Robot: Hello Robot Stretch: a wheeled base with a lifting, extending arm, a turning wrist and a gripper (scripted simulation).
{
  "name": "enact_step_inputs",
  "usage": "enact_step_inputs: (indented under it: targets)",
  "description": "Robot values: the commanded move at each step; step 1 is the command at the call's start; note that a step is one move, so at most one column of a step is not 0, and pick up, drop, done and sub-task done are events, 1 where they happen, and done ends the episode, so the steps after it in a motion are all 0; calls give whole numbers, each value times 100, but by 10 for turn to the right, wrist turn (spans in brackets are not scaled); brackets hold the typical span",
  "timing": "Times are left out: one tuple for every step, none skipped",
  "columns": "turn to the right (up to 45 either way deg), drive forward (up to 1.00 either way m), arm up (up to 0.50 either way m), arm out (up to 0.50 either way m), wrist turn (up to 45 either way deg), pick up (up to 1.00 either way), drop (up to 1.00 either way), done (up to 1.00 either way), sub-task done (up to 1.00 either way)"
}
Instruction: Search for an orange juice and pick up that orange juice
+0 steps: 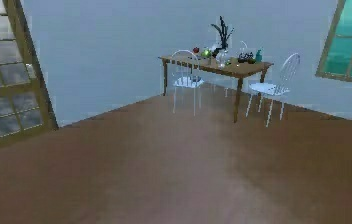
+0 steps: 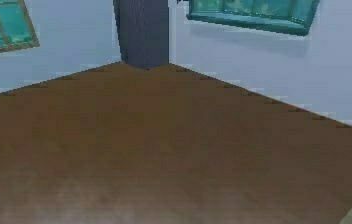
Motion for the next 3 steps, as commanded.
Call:
enact_step_inputs:
  targets:
    - [-420, 0, 0, 0, 0, 0, 0, 0, 0]
    - [-30, 0, 0, 0, 0, 0, 0, 0, 0]
    - [0, 5, 0, 0, 0, 0, 0, 0, 0]
